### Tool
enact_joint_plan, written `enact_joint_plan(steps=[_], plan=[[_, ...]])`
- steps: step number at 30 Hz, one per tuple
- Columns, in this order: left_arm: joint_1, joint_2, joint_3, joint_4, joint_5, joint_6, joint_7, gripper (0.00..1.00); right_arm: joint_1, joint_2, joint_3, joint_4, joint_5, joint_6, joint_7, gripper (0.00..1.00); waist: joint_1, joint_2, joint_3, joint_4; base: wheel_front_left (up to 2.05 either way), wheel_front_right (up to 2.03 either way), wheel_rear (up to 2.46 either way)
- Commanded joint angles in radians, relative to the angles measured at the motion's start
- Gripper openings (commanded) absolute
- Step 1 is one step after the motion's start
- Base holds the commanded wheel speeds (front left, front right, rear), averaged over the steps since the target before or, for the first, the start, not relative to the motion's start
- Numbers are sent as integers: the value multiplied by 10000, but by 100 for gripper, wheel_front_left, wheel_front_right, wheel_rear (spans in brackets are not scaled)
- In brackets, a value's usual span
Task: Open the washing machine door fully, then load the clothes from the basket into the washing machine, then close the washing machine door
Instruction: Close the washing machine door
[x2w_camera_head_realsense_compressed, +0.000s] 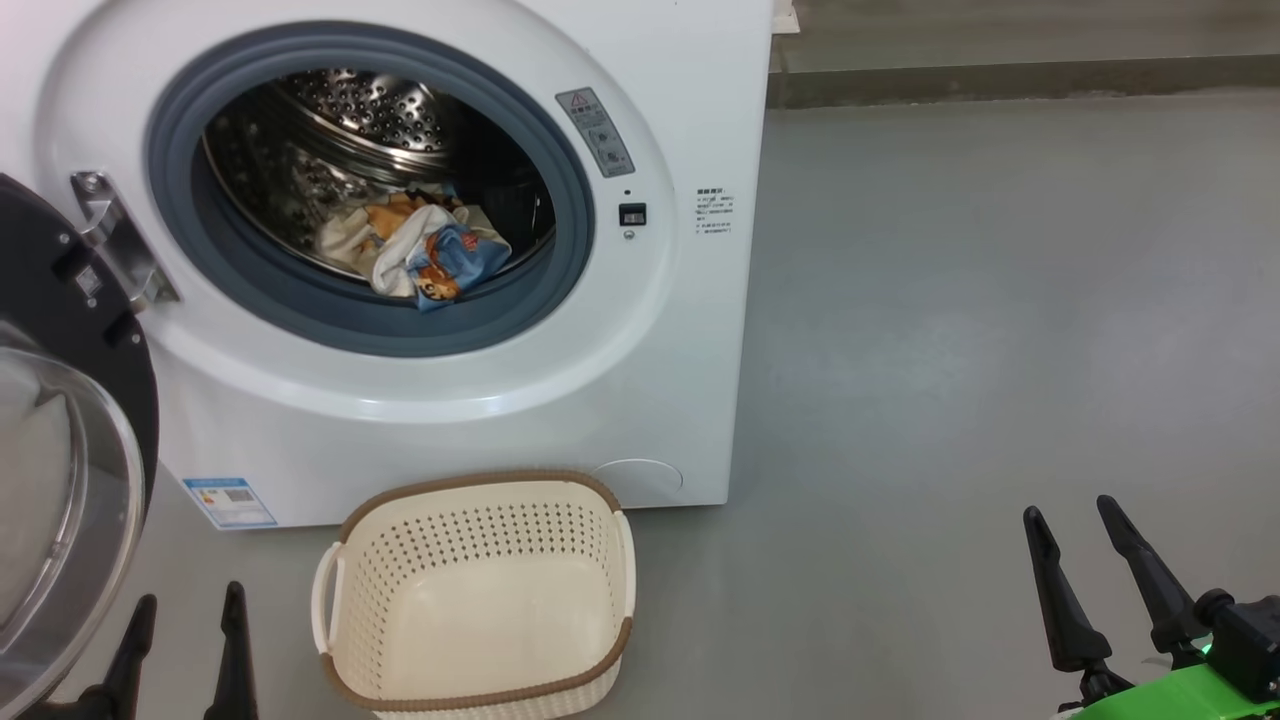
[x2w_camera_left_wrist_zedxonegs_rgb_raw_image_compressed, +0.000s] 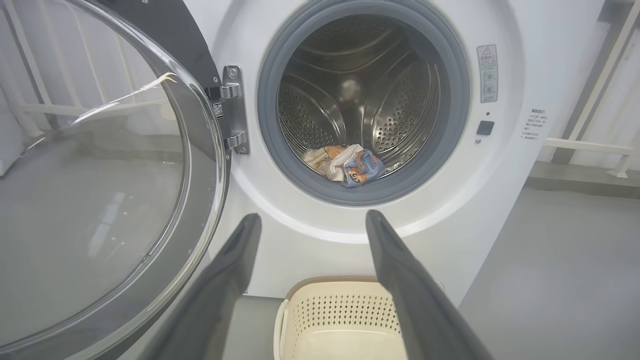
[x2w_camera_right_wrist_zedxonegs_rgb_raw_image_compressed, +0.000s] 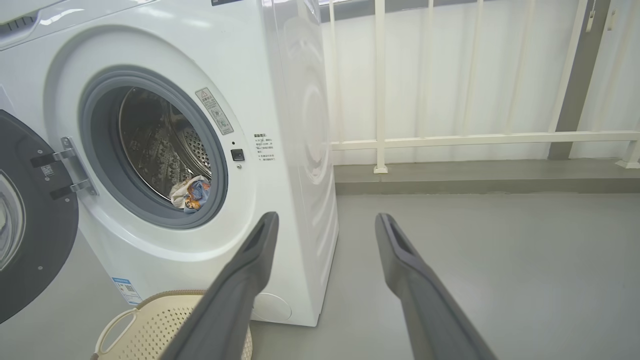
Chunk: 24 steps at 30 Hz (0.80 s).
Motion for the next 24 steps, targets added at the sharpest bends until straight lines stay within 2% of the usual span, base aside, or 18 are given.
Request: enact_joint_plan(steps=[1,15,24], plan=[[-178,205,282,-337,119,-21,-65,100,-23,-266,143,-256,-69,44,-80,100,1,0,-8,15,-39,39,0],[-101,109,168,-429,187,-21,-65,100,-26,-258,116,-295,-89,44,-80,100,1,0,-41,651,-3,3,0],[-24,-58,253,-345,198,-21,-65,100,-100,-235,273,-283,-82,44,-80,100,1,0,64,1665,0,0,0]])
